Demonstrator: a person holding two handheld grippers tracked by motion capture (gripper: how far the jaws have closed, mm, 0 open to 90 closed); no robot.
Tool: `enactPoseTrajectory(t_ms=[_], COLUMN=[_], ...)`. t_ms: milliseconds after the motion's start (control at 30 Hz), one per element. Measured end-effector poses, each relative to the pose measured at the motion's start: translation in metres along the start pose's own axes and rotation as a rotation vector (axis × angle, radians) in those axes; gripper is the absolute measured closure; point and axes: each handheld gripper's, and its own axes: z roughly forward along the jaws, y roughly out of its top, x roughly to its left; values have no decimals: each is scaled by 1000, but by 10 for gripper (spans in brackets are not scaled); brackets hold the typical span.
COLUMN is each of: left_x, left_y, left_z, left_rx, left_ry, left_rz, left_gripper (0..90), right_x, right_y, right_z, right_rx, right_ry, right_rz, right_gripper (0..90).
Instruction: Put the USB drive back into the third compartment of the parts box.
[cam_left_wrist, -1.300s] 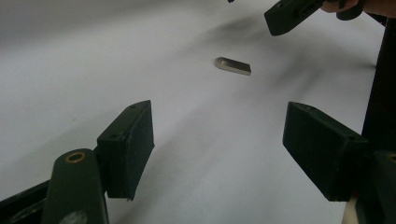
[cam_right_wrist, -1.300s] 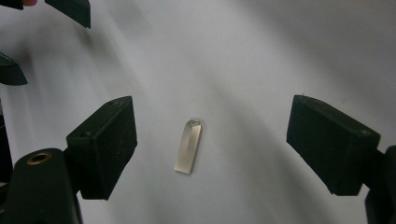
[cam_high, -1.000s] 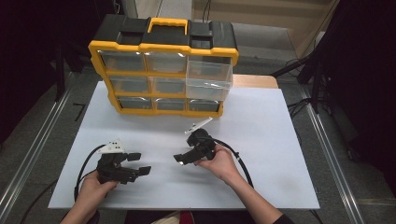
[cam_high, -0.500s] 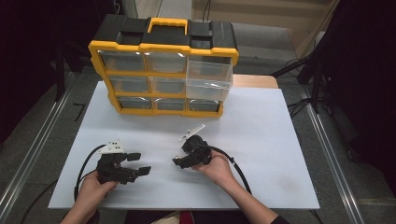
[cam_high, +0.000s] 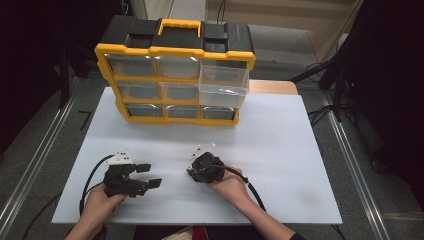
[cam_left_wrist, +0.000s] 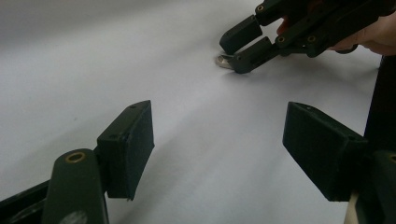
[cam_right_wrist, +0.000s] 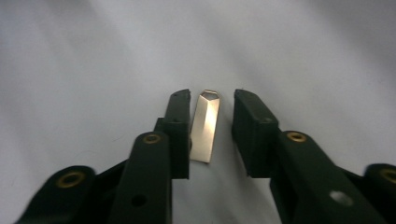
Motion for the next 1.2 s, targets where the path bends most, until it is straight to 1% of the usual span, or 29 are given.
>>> enactPoseTrajectory(t_ms=[67, 100, 133, 167, 200, 233, 267, 333, 400, 467, 533, 567, 600, 633, 700, 733, 833, 867, 900, 933, 967, 1000, 1067, 1100, 1133, 1167, 1200], left_x=[0, 0, 0, 0, 0, 0, 0, 0, 0, 0, 0, 1, 0, 0, 0, 1, 0, 0, 0, 0, 0, 0, 0, 0, 0, 0, 0], left_y=[0, 0, 0, 0, 0, 0, 0, 0, 0, 0, 0, 0, 0, 0, 0, 0, 0, 0, 0, 0, 0, 0, 0, 0, 0, 0, 0], left_z=[0, 0, 0, 0, 0, 0, 0, 0, 1, 1, 1, 0, 0, 0, 0, 0, 0, 0, 0, 0, 0, 1, 1, 1, 1, 1, 1], left_rx=[-1, -1, -1, -3, -3, -1, 0, -1, -1, -2, -2, -2, -3, -3, -3, -3, -3, -3, -3, -3, -2, -3, -3, -3, -3, -2, -2], left_ry=[0, 0, 0, -1, -1, -1, -3, -3, -3, -4, -5, -6, -4, -5, -6, -9, -9, -9, -10, -10, -11, -11, -12, -12, -12, -13, -13], left_rz=[0, 0, 0, -2, -2, -1, 0, -1, -2, -3, -5, -4, -5, -5, -6, -5, -5, -5, -6, -6, -6, -5, -6, -7, -7, -7, -8], left_gripper=[260, 260, 260, 260, 260, 260, 260, 260, 260, 260, 260, 260, 260, 260, 260, 260, 260, 260, 260, 260, 260, 260, 260, 260, 260, 260, 260], right_x=[-3, -4, -4, -7, -7, -9, -13, -16, -18, -23, -26, -26, -28, -29, -29, -29, -31, -31, -33, -33, -36, -37, -38, -40, -40, -41, -42], right_y=[-2, -2, -2, -4, -4, -4, -4, -4, -3, -2, -1, -1, 0, 0, 0, 1, 3, 3, 4, 4, 5, 4, 5, 5, 5, 5, 6], right_z=[0, 0, 0, 0, 0, 0, 0, 0, 0, 0, 0, 0, -2, -4, -5, -8, -12, -12, -15, -15, -18, -20, -22, -25, -25, -26, -28], right_rx=[-8, -12, -12, -23, -23, -24, -27, -27, -23, -15, -11, -11, -11, -3, -5, -3, 12, 12, 10, 10, 9, 6, 15, 21, 21, 26, 25], right_ry=[21, 31, 31, 51, 51, 63, 88, 117, 137, 158, 204, 204, 218, 218, 214, 226, 257, 257, 269, 269, 281, 282, 290, 287, 287, 290, 298], right_rz=[-27, -28, -28, -25, -25, -32, -31, -27, -29, -43, -22, -22, -24, -53, -62, -78, -82, -82, -81, -81, -85, -80, -81, -103, -103, -113, -111], right_gripper=[762, 766, 766, 766, 766, 766, 767, 767, 768, 768, 768, 768, 768, 768, 768, 768, 767, 767, 768, 768, 768, 768, 768, 768, 768, 768, 768])
